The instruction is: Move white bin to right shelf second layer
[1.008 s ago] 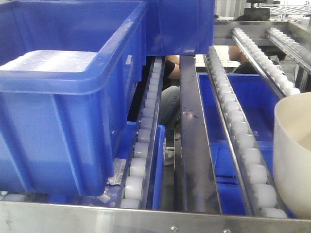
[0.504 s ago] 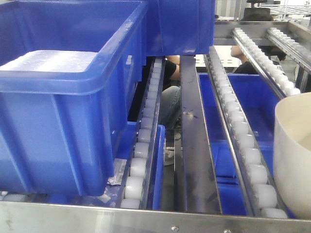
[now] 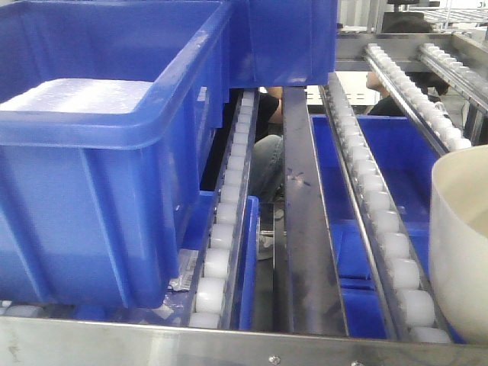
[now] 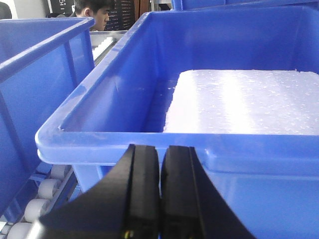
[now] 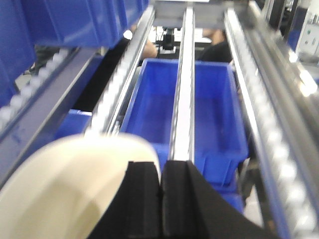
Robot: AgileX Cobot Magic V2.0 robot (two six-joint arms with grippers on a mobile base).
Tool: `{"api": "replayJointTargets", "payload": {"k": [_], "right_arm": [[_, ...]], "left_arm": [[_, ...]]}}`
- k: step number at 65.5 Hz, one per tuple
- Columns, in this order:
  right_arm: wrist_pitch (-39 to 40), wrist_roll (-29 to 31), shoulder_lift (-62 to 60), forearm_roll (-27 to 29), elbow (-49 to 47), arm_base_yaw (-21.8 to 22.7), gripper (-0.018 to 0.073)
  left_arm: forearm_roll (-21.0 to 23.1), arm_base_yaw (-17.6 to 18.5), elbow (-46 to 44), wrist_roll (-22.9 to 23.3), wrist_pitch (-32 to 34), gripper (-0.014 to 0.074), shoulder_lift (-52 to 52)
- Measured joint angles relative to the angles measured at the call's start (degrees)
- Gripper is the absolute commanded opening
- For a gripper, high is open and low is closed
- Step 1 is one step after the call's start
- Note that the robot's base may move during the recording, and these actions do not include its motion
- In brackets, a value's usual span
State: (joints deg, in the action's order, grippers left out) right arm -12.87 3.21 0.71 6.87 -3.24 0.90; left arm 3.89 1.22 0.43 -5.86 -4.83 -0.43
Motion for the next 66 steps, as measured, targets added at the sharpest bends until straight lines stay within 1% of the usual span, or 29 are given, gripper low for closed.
{"api": "replayJointTargets", "payload": {"k": [6,11,19,29,66], "right_arm": [[1.9,-2.7,-1.2,-1.9,2.6,-0.1,0.0057],[5.4,-4.3,-1.3,-3.9,4.3,-0.5,0.0057],[8.4,-4.9,-1.3,-4.8,4.9,-2.2,0.0057],[7.5,-4.9,-1.3,-4.9,4.9,-4.0,0.0057],[7.3,-5.3,-1.3,-5.0,5.0,-4.0,0.0057]], "left_arm": [[0.0,0.0,0.0,0.0,0.0,0.0085,0.0],[0.0,0.0,0.0,0.0,0.0,0.0085,0.0],[0.0,0.0,0.0,0.0,0.0,0.0085,0.0],[0.0,0.0,0.0,0.0,0.0,0.0085,0.0],[0.0,0.0,0.0,0.0,0.0,0.0085,0.0]]}}
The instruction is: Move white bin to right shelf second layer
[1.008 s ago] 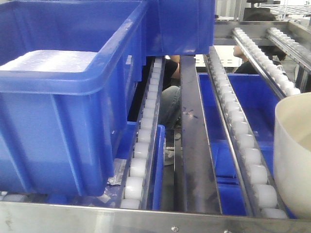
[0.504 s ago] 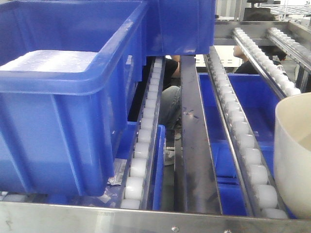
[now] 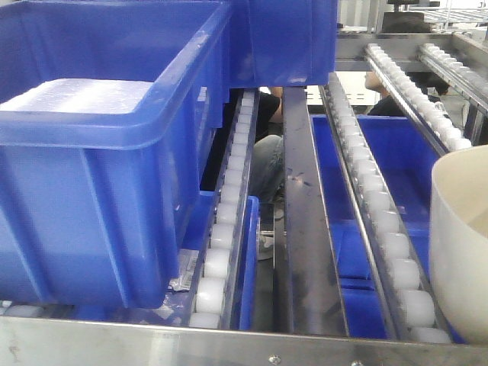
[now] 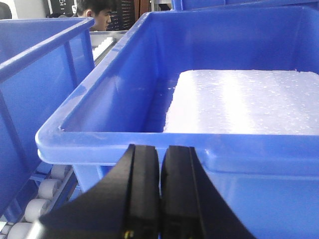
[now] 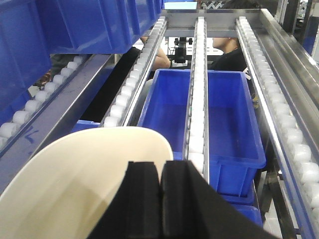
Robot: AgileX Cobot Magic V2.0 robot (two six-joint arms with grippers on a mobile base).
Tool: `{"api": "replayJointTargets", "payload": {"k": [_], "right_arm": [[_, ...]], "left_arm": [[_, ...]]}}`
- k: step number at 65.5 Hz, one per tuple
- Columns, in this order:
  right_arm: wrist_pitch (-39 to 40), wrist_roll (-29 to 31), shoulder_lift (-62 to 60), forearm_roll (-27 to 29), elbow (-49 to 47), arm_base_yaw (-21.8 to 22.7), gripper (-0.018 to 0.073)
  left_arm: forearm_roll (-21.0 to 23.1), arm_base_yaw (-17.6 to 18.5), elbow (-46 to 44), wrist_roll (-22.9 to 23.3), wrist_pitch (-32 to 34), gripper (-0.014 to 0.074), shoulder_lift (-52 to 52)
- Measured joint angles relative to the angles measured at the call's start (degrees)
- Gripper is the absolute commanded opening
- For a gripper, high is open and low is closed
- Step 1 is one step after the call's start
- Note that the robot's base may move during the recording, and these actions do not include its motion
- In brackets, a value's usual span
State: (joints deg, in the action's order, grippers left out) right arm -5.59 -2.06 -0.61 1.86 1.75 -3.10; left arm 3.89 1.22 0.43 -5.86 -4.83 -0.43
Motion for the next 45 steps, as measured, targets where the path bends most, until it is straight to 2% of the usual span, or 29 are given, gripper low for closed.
{"api": "replayJointTargets", "payload": {"k": [45], "right_arm": [[0.0,0.0,0.0,0.0,0.0,0.0,0.0057]], "left_arm": [[0.0,0.0,0.0,0.0,0.0,0.0085,0.0]]}}
